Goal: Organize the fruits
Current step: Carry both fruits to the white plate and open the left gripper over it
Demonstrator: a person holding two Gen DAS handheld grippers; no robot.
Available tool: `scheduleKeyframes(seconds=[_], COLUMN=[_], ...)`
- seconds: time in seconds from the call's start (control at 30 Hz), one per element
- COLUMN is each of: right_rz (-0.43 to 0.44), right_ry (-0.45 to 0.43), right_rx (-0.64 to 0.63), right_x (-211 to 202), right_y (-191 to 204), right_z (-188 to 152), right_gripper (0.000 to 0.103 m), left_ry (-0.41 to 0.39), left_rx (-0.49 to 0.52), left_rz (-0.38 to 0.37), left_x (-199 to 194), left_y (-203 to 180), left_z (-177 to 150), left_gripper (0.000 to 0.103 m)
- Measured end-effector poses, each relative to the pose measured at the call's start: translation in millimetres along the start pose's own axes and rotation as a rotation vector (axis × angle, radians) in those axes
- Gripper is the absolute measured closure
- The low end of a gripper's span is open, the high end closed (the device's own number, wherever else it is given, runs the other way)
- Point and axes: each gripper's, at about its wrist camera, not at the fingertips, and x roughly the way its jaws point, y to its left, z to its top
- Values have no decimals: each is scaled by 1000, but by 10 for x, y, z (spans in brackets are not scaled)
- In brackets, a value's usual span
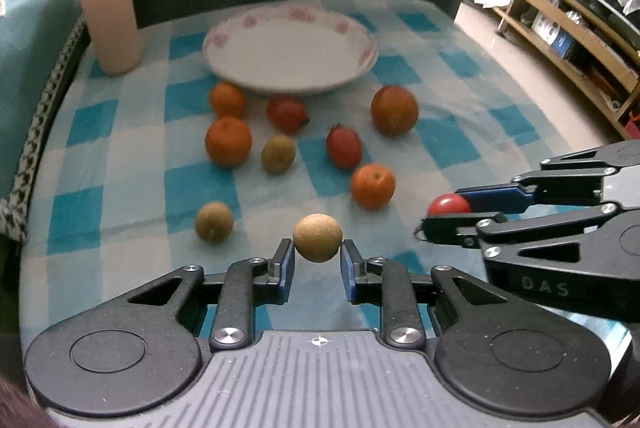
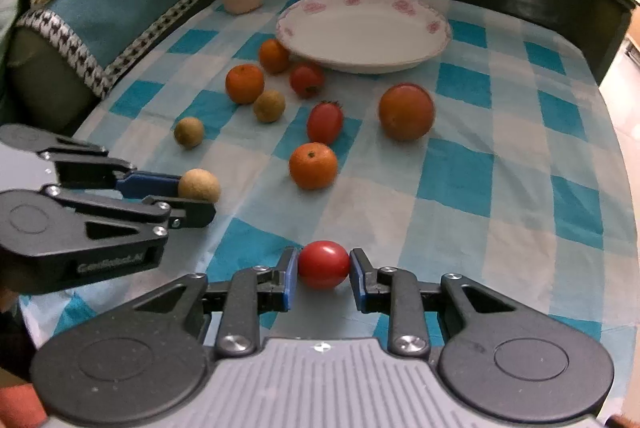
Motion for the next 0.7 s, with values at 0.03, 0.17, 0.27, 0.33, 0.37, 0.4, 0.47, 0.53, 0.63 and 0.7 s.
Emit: scheduleKeyframes(seconds=[0.03, 0.17, 0.27, 0.33, 0.37, 0.4, 0.47, 0.53, 0.63, 0.7], right_rz=[4, 11, 8, 3, 1, -1, -7, -13, -25, -37], right_ry=[-12, -52, -76, -91, -99, -109, -128, -141, -152, -155], right_rx=[8, 20, 35, 48, 52, 55, 56, 57, 53, 55], right_x=[-24, -100, -116, -107, -103, -102, -88, -51, 44, 128], right_y=[-9, -16, -56, -101, -121, -138, -169, -216, -282, -328], right_z=[25, 146, 274, 375, 426, 493, 624, 750, 931, 1047], right_gripper=[60, 60, 60, 60, 60, 60, 60, 60, 60, 60], left_ry=[-6, -32, -61, -76, -80, -83, -84, -78, -69, -63], left_rx=[-1, -1, 18, 23, 20, 16, 14, 15, 14, 14], left_rz=[-4, -10, 1, 12, 15, 16, 21, 24, 33, 39], left_x=[3, 25, 50, 83, 103, 126, 196, 275, 411, 496], left_y=[-3, 6, 10, 38, 59, 80, 108, 130, 154, 176], left_z=[39, 237, 426, 547, 606, 660, 765, 845, 950, 1005], left_gripper=[71, 71, 71, 71, 71, 71, 71, 71, 72, 72])
